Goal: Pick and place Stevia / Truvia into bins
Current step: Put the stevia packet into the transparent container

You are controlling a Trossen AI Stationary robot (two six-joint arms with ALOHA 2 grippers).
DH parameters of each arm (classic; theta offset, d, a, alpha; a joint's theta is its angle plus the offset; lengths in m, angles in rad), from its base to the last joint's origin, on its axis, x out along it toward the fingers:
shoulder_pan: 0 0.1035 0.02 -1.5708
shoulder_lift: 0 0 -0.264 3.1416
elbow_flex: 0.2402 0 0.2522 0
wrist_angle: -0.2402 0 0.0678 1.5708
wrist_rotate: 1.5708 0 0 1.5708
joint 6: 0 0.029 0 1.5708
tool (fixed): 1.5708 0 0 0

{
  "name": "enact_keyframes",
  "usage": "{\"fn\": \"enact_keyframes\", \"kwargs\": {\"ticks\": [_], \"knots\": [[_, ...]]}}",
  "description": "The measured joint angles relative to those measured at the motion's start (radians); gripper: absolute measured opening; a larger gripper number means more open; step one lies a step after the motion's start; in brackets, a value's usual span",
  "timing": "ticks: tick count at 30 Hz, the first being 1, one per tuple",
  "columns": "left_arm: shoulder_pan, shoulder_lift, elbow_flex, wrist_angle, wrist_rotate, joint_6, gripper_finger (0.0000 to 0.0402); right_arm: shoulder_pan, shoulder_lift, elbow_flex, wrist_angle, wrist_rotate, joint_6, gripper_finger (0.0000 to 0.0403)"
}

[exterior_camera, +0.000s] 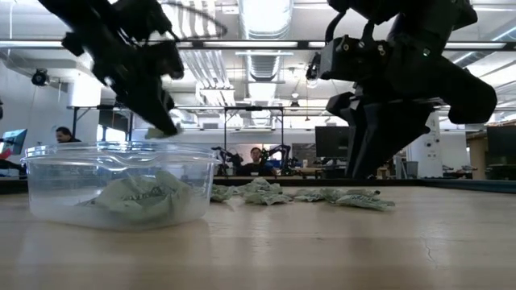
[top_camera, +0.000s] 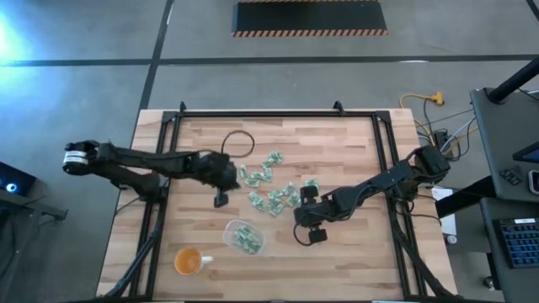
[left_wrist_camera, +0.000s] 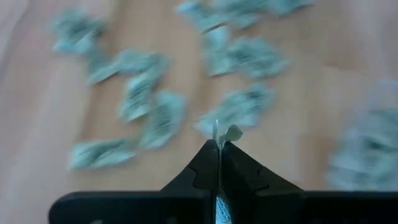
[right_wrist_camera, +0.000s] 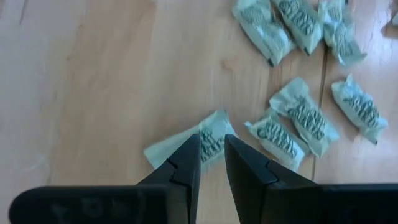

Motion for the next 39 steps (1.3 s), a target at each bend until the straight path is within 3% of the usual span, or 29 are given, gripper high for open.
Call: {"fn": "enact_keyframes", "kwargs": {"ticks": [8,13,30,39], "knots": [[-0.256,0.031,0.0,0.163,0.104,0.077,0.0,0.0,0.0,-0.004,-0.005,0.0,0.002,0.0063],[-0.347,0.076,0.007,0.256,0.159,0.135,0.0,0.0,0.0,-0.013,-0.005,0.0,0.002,0.0063],[-0.354,0.229,0.04,0.294,0.108,0.155,0.0004,0.0,0.0,-0.055,0.0,-0.001,0.077,0.006],[-0.353,0.228,0.04,0.291,0.038,0.155,0.0083,0.0,0.0,-0.057,0.014,-0.001,0.081,0.0087]]}}
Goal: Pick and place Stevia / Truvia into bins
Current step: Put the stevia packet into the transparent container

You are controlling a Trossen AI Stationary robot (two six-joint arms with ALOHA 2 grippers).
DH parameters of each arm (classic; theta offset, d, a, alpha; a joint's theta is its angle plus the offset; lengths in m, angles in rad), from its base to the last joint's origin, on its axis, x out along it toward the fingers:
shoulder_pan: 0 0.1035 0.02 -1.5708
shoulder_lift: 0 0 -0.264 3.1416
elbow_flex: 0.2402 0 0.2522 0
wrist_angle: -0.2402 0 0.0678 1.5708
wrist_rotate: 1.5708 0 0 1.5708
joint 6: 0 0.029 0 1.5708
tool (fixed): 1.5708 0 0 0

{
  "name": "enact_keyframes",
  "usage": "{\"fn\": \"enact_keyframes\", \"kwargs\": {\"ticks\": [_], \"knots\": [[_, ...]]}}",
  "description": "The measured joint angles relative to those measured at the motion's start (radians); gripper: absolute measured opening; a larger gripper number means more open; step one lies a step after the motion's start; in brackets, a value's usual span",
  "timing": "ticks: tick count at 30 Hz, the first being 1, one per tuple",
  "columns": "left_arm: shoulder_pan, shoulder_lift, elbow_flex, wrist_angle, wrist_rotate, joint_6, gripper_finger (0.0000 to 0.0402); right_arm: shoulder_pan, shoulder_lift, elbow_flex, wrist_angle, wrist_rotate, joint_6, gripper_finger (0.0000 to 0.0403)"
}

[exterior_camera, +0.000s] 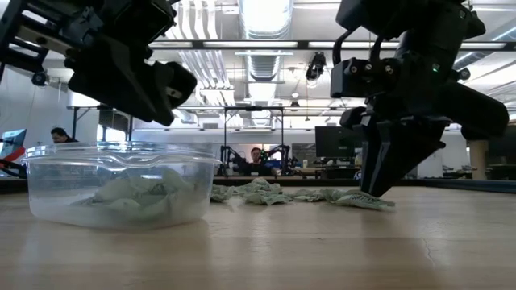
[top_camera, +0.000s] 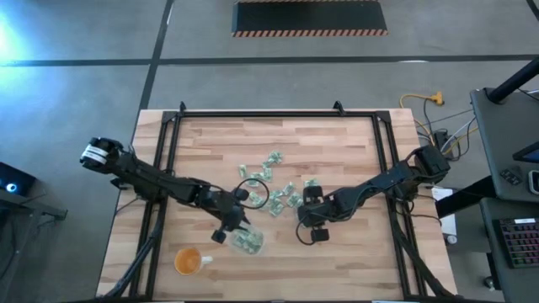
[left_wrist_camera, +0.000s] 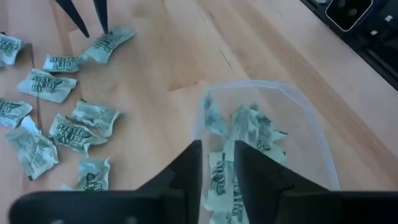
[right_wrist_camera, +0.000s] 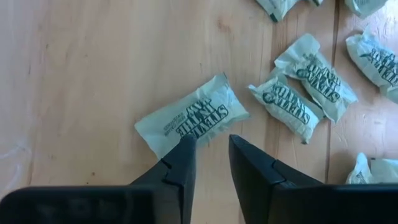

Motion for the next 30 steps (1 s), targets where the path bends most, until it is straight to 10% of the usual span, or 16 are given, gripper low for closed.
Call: {"fn": "enact_keyframes", "kwargs": {"ticks": [30], "knots": [[0.001,-0.001,0.0,-0.003,0.001,-0.003,0.0116,-0.003,0.001,-0.069,0.097,0.029,0.117,0.0173]]}}
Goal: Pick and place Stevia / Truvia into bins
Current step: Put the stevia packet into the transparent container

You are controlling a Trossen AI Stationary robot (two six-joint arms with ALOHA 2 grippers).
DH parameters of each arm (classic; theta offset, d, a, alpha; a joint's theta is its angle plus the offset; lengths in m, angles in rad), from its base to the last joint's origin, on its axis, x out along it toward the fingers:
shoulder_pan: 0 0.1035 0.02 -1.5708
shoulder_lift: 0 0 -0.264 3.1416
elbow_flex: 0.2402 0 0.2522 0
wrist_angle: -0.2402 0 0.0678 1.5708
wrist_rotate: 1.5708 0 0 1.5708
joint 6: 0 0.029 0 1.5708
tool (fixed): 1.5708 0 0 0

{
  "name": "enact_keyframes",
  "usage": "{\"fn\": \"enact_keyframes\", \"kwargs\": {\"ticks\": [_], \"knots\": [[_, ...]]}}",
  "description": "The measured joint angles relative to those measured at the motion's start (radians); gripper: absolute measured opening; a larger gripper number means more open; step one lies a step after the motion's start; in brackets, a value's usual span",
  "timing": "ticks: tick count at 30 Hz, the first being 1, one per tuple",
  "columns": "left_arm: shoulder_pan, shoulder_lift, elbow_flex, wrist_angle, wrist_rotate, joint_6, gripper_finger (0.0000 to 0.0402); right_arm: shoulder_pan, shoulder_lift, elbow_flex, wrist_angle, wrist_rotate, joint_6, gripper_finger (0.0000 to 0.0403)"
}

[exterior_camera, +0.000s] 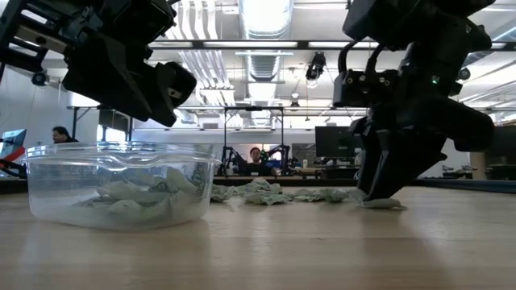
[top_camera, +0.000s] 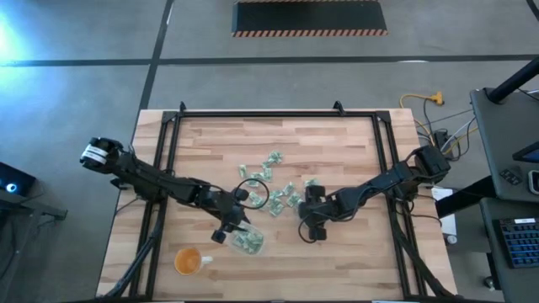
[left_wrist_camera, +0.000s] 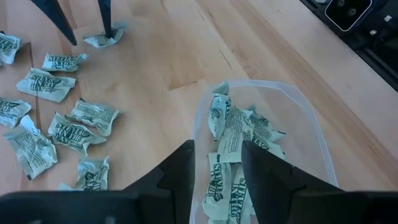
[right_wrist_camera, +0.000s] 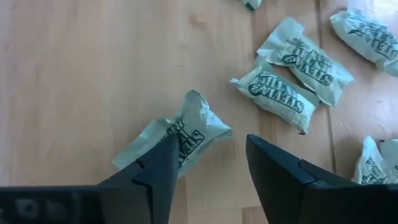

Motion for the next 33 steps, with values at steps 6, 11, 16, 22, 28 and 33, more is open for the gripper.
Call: {"fn": "enact_keyframes", "kwargs": {"ticks": [6,11,16,22,28,33], "knots": [[0.0,0.0,0.0,-0.006,0.0,0.0,0.0116,0.001,0.0,0.01,-0.01,-0.036,-0.071,0.0102],[0.0,0.0,-0.001,-0.006,0.0,0.0,0.0116,0.001,0.0,0.021,-0.014,-0.04,-0.104,0.0038],[0.0,0.0,-0.001,-0.006,0.0,0.0,0.0116,0.001,-0.001,0.036,-0.016,-0.037,-0.122,0.001],[0.0,0.0,-0.003,-0.007,0.0,0.0,0.0116,0.001,-0.001,0.079,-0.015,-0.033,-0.177,0.0009],[0.0,-0.022,0.017,-0.12,-0.004,0.0,0.0116,0.001,-0.001,0.145,0.066,-0.031,-0.319,0.0009],[0.0,-0.1,0.025,-0.282,-0.069,-0.106,0.0116,0.001,-0.001,0.152,0.33,-0.031,-0.475,0.0009]]}}
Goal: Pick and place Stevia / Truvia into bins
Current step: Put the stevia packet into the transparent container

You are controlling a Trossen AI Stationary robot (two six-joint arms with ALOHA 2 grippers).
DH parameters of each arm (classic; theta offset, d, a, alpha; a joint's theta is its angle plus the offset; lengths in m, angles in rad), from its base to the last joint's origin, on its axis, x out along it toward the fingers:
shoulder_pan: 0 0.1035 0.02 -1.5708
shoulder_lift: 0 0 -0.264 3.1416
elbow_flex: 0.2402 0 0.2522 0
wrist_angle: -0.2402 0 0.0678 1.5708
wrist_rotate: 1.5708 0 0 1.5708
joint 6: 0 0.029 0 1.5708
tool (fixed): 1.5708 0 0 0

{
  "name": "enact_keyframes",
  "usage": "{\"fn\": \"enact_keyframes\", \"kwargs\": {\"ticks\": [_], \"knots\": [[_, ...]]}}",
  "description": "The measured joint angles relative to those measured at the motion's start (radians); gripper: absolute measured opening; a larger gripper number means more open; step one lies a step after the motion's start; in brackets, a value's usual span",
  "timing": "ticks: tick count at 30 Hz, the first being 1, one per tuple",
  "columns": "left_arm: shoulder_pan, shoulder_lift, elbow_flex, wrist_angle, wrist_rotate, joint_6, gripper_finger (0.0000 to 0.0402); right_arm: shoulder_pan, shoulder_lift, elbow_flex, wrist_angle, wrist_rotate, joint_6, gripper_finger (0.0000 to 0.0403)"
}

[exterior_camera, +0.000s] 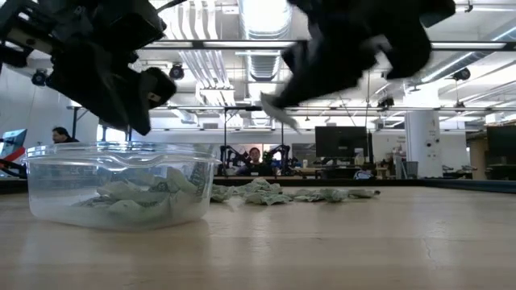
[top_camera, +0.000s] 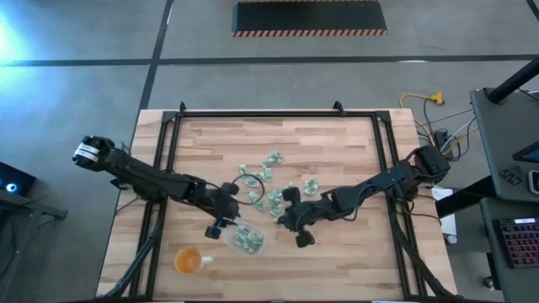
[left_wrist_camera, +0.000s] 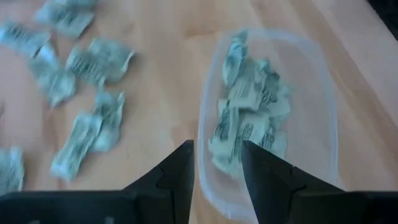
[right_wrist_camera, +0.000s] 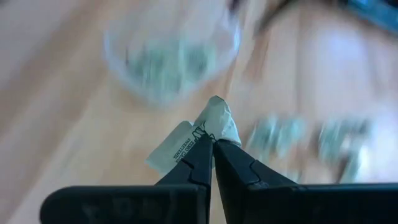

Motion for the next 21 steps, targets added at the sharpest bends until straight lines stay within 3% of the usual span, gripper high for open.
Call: {"fn": "enact_keyframes", "kwargs": {"ticks": [5,10,21], "knots": [[0.0,-0.104,-0.01,-0.093,-0.04,-0.121,0.0116,0.0,0.011,-0.002,0.201,-0.013,-0.066,0.0009],[0.0,-0.192,-0.053,-0.091,-0.133,-0.128,0.0116,0.0,0.068,-0.003,0.348,-0.129,-0.086,0.0009],[0.003,-0.217,-0.13,0.009,-0.616,0.016,0.0116,-0.001,0.227,0.021,0.584,-0.16,-0.15,0.0009]]}}
